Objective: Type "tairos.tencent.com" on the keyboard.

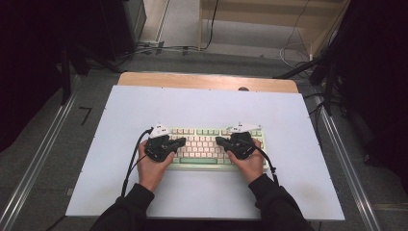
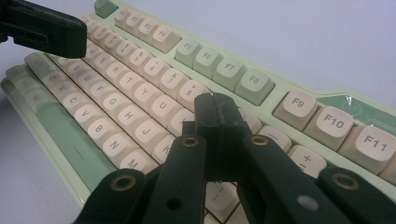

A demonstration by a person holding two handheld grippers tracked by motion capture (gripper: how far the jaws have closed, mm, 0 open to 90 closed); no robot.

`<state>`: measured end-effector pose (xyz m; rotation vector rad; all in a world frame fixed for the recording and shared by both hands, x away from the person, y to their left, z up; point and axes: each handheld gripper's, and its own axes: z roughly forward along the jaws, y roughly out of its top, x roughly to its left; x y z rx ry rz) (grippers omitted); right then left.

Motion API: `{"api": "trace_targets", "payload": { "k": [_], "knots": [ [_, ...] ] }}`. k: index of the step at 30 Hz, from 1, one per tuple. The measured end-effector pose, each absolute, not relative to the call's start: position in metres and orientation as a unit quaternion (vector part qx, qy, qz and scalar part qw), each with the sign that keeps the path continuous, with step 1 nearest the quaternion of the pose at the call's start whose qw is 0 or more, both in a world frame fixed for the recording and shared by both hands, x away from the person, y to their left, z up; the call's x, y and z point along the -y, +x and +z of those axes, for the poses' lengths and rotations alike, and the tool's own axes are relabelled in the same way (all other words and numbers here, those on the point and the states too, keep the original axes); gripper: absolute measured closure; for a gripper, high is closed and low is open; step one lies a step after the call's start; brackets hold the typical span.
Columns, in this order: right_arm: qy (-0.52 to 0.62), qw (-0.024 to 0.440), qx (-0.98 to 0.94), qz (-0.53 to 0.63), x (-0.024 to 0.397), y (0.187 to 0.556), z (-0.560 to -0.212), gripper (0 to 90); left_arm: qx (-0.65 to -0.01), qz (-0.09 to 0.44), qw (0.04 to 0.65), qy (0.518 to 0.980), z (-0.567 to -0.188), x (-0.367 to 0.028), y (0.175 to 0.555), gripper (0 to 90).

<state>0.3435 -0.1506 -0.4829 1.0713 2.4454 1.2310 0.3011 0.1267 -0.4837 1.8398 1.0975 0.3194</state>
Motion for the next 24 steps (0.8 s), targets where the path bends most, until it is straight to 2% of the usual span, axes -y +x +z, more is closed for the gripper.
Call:
{"api": "trace_targets", "payload": {
  "k": [24],
  "knots": [
    [0.361, 0.101, -0.825, 0.424, 0.1518, 0.3417, -0.4795, 87.9, -0.448, 0.133, 0.47, 0.749, -0.483, -0.132, 0.2972, 90.0]
  ]
}}
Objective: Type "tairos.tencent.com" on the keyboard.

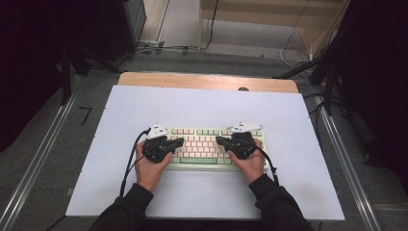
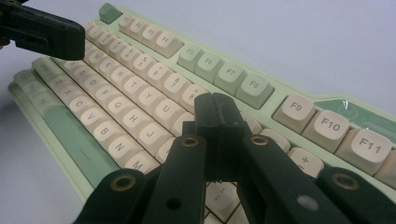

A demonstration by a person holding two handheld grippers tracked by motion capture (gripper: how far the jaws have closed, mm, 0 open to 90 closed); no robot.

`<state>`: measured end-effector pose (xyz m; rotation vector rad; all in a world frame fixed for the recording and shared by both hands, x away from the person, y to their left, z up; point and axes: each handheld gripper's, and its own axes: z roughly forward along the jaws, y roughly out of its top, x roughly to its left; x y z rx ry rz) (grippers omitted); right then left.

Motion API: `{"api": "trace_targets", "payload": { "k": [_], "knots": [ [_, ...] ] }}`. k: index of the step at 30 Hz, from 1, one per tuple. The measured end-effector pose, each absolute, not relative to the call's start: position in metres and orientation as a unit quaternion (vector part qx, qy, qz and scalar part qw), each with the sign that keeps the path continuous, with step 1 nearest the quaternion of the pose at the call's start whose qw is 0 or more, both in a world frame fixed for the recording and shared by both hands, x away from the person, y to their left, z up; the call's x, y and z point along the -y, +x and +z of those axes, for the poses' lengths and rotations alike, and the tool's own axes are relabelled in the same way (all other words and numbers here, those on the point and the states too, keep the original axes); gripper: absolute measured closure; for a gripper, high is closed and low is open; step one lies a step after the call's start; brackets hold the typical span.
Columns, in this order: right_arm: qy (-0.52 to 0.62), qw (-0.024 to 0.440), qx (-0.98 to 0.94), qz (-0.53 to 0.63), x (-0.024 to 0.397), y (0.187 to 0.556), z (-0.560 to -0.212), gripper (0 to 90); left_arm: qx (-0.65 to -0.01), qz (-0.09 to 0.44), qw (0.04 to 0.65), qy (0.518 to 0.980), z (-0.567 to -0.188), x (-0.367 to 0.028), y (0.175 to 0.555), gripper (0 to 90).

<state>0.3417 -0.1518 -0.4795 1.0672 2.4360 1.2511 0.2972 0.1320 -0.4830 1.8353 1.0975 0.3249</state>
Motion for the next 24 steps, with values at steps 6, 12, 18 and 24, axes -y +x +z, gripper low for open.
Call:
{"api": "trace_targets", "payload": {
  "k": [6, 12, 18, 24],
  "knots": [
    [0.359, 0.102, -0.825, 0.425, 0.1521, 0.3416, -0.4791, 87.9, -0.448, 0.134, 0.469, 0.75, -0.4829, -0.1332, 0.2964, 90.0],
    [0.36, 0.102, -0.823, 0.427, 0.1526, 0.3413, -0.4783, 87.9, -0.448, 0.132, 0.465, 0.752, -0.4844, -0.1346, 0.2949, 90.0],
    [0.358, 0.103, -0.824, 0.427, 0.1529, 0.3407, -0.4776, 88.0, -0.45, 0.132, 0.462, 0.753, -0.4859, -0.1387, 0.2933, 90.0],
    [0.36, 0.103, -0.823, 0.427, 0.1535, 0.3404, -0.4771, 87.9, -0.453, 0.13, 0.458, 0.754, -0.4878, -0.1405, 0.2928, 90.0]
  ]
}}
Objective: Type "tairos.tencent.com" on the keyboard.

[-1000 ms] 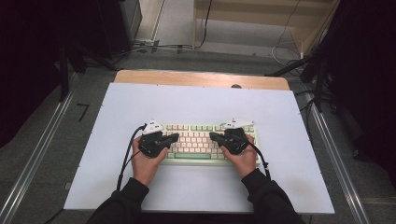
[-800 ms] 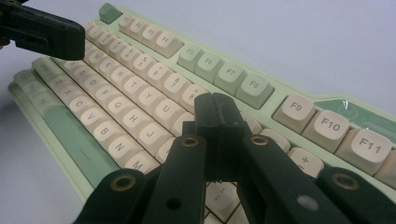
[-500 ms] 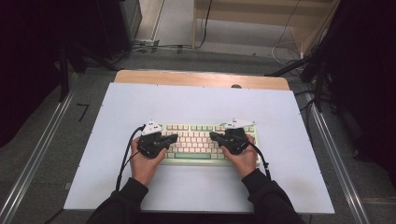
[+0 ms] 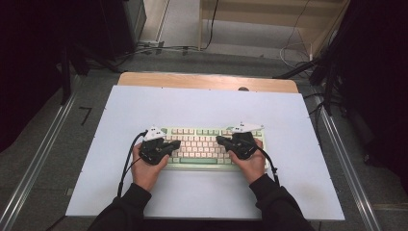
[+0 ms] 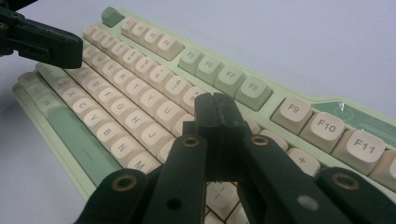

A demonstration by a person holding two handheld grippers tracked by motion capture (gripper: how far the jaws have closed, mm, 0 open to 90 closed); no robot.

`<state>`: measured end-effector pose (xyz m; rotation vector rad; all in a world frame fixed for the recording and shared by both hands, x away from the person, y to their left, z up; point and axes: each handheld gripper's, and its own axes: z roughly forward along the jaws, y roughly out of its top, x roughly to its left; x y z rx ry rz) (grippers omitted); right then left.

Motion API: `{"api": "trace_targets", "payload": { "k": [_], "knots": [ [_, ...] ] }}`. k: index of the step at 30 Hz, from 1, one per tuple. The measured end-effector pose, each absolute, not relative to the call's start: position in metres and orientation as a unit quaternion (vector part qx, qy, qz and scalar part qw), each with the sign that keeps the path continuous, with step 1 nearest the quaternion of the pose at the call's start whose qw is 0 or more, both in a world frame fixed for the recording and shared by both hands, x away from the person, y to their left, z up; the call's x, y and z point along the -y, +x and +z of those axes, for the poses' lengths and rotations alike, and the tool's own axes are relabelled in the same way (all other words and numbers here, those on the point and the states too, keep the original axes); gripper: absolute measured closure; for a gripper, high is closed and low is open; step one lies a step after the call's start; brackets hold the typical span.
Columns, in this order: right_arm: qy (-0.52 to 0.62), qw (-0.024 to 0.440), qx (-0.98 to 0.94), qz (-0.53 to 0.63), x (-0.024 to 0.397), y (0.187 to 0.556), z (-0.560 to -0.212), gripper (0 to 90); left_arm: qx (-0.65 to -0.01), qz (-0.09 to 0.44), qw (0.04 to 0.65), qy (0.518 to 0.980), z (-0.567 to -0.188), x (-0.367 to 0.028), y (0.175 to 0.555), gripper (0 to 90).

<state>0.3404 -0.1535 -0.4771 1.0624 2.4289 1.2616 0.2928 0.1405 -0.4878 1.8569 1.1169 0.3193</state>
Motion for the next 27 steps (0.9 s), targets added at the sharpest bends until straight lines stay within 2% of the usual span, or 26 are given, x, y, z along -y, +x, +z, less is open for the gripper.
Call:
{"api": "trace_targets", "payload": {
  "k": [27],
  "knots": [
    [0.36, 0.103, -0.823, 0.427, 0.1545, 0.3406, -0.4767, 88.0, -0.455, 0.131, 0.433, 0.767, -0.4933, -0.1388, 0.2938, 90.0]
  ]
}}
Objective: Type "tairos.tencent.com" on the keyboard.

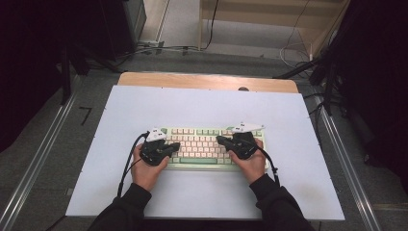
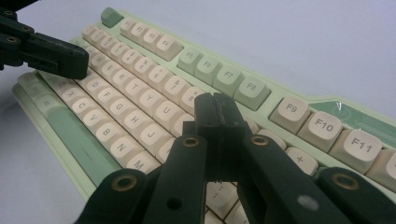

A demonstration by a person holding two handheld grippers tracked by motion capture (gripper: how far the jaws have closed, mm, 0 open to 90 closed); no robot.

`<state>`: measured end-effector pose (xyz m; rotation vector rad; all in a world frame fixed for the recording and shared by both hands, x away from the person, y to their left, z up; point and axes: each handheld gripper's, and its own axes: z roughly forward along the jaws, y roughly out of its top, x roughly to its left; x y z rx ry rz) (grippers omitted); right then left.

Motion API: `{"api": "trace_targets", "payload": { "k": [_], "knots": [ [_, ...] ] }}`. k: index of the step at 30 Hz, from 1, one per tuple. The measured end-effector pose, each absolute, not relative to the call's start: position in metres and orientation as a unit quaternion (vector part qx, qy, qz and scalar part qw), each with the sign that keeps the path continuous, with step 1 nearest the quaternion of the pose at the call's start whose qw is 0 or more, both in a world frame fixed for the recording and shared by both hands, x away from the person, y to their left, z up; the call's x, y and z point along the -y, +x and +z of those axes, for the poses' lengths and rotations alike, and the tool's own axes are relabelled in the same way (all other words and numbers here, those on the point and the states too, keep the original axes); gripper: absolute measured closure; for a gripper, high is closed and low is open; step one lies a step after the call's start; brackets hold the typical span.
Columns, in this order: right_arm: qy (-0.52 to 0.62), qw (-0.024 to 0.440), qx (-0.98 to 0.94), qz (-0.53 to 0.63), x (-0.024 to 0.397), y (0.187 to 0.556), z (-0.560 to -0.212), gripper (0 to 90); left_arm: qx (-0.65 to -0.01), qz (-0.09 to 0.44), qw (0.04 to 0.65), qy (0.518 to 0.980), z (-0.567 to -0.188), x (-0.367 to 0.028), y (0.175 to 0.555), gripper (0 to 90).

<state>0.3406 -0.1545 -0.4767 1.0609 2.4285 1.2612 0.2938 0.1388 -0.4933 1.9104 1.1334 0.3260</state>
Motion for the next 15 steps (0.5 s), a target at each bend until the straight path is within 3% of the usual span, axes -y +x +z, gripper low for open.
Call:
{"api": "trace_targets", "payload": {
  "k": [15],
  "knots": [
    [0.359, 0.104, -0.823, 0.427, 0.1547, 0.3403, -0.4768, 88.0, -0.456, 0.132, 0.456, 0.753, -0.4899, -0.1415, 0.2911, 90.0]
  ]
}}
